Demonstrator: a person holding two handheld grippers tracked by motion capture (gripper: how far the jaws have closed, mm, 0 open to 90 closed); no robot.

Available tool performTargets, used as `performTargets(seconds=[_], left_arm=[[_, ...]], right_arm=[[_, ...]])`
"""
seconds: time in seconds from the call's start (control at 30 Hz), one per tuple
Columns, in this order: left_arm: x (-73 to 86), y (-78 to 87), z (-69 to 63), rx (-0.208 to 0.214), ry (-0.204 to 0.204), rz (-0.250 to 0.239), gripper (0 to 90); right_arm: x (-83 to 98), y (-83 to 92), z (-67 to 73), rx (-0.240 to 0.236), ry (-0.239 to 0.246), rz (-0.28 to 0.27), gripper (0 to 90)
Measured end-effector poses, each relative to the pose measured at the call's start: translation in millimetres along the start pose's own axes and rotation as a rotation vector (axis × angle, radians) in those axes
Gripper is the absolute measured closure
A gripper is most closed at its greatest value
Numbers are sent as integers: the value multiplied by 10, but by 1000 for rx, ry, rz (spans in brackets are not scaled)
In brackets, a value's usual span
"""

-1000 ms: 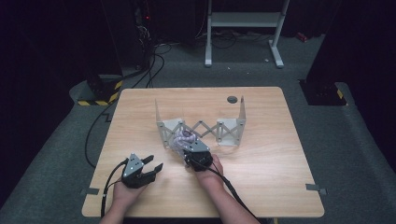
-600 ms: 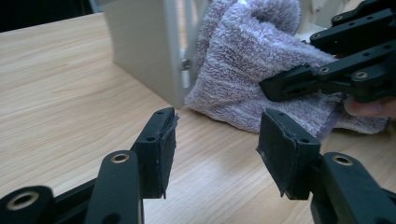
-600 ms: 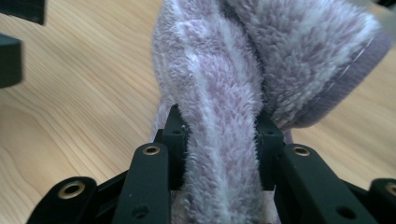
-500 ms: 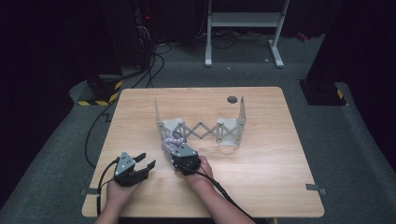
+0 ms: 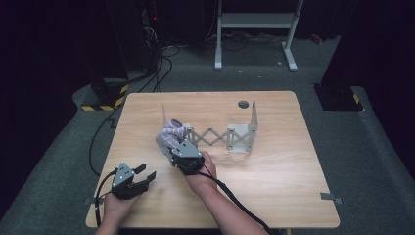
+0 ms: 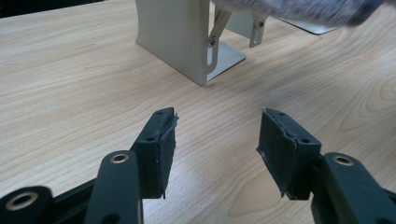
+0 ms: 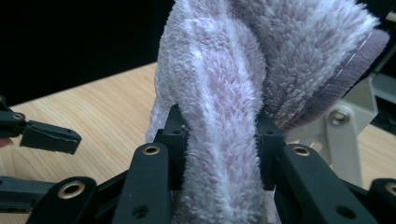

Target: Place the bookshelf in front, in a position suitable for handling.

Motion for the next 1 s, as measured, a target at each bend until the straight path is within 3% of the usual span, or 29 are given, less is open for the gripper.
performTargets(seconds=[0.37,0.5,0.7,1.0], left_arm=[[-11,-10,-8,4,2,-2,459],[-7,-13,-9,4,-1,0,459],[-5,-16,-5,3,-1,1,459],[-9,-17,1,4,1,-1,459]], right_arm=[[808,-354,-6,-27,-83,212,662],[937,-397,9,-39,-89,244,660],[756,-319,45,-50,-70,207,660],[-15,-40,79,-38,-5,14,660]])
Point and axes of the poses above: each handheld gripper's, and its own axes: y roughly backward along the jaws, x roughly out of its underside, z roughly to its left, the point moved 10 cm from there along -y, roughly forward along the jaws, and after that the axes turned 13 degrees about -x, right-handed, at the moved point
